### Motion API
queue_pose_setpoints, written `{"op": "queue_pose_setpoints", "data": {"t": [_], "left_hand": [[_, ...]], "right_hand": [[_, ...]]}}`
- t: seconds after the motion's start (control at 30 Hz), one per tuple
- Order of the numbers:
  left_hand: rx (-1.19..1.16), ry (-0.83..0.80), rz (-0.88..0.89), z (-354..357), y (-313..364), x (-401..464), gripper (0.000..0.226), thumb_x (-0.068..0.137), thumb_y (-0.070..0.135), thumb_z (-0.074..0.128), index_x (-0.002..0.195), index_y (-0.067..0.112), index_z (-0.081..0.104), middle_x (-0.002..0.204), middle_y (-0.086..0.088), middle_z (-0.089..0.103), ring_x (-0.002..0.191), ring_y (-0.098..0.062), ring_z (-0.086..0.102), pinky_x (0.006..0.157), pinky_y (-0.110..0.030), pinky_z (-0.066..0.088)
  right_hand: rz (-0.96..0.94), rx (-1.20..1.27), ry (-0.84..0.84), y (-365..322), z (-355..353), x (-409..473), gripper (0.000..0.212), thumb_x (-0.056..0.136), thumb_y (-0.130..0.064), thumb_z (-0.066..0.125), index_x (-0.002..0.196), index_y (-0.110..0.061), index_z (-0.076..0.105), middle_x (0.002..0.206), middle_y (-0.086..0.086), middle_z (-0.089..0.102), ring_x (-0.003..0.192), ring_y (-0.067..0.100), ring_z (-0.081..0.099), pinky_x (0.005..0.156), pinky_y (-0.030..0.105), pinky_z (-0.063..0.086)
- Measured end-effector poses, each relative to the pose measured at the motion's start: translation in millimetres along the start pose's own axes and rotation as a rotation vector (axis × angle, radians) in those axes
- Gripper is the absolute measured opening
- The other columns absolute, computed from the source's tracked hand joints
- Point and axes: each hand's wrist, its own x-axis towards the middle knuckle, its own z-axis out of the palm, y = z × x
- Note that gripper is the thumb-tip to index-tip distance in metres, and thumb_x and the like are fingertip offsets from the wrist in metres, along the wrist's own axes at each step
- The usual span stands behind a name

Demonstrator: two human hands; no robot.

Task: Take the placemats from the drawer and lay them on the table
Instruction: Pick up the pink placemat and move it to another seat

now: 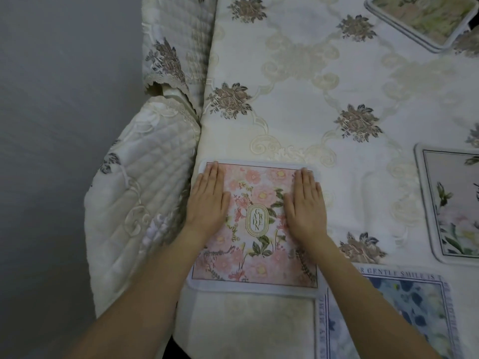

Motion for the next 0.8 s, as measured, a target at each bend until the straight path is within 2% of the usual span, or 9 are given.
{"op": "queue_pose_setpoints", "data": {"t": [0.1, 0.23, 0.4, 0.53, 0.7, 0.8], "left_hand": [[0.009, -0.028, 0.07, 13.9, 38.5, -34.6, 0.059, 0.101, 0.036, 0.01, 0.151, 0.005, 0.012, 0.159, -0.011, 0.003, 0.148, -0.023, 0.001, 0.119, -0.041, 0.006], [0.007, -0.047, 0.095, 30.4, 60.2, -72.8, 0.065, 0.097, 0.033, 0.034, 0.152, 0.005, 0.013, 0.16, -0.01, 0.007, 0.148, -0.021, 0.003, 0.118, -0.039, 0.008], [0.034, -0.059, 0.1, 20.4, 39.9, -86.5, 0.062, 0.101, 0.04, 0.011, 0.152, 0.006, 0.009, 0.161, -0.009, 0.003, 0.148, -0.019, 0.0, 0.119, -0.037, 0.005], [-0.019, -0.058, 0.031, 15.8, 13.0, -105.2, 0.06, 0.101, 0.036, 0.021, 0.152, 0.006, 0.012, 0.16, -0.009, 0.009, 0.148, -0.017, 0.004, 0.119, -0.035, 0.008], [0.012, -0.099, 0.037, 8.7, 8.2, -109.7, 0.06, 0.101, 0.036, 0.018, 0.15, 0.002, 0.017, 0.159, -0.012, 0.014, 0.148, -0.02, 0.01, 0.119, -0.038, 0.015], [0.011, -0.12, -0.008, -0.8, 18.0, -107.3, 0.061, 0.097, 0.033, 0.021, 0.147, -0.002, 0.028, 0.155, -0.016, 0.025, 0.144, -0.027, 0.024, 0.117, -0.042, 0.024]], "right_hand": [[-0.118, 0.111, -0.023, -41.0, 7.4, -33.2, 0.062, 0.101, -0.043, 0.011, 0.154, -0.01, 0.006, 0.161, 0.005, 0.0, 0.15, 0.018, -0.003, 0.12, 0.031, -0.008], [-0.18, 0.151, -0.061, -77.8, 30.6, -78.7, 0.06, 0.102, -0.041, 0.015, 0.154, -0.01, 0.009, 0.162, 0.003, 0.004, 0.15, 0.014, -0.002, 0.121, 0.034, -0.002], [-0.207, 0.035, -0.074, -45.0, 28.0, -85.2, 0.066, 0.101, -0.05, 0.013, 0.155, -0.013, 0.007, 0.163, 0.001, 0.002, 0.149, 0.012, -0.004, 0.121, 0.034, -0.001], [-0.132, -0.02, -0.059, -10.1, 18.2, -94.0, 0.065, 0.101, -0.047, 0.019, 0.155, -0.013, 0.004, 0.163, 0.001, 0.001, 0.149, 0.012, -0.005, 0.121, 0.035, 0.0], [-0.12, -0.008, -0.089, -10.1, 12.7, -95.9, 0.068, 0.099, -0.051, 0.013, 0.155, -0.014, 0.003, 0.162, 0.0, -0.001, 0.149, 0.011, -0.007, 0.121, 0.033, -0.005], [-0.144, 0.024, -0.116, -9.6, 6.1, -94.4, 0.071, 0.096, -0.055, 0.01, 0.155, -0.016, 0.001, 0.16, -0.004, -0.007, 0.148, 0.01, -0.011, 0.12, 0.03, -0.01]]}}
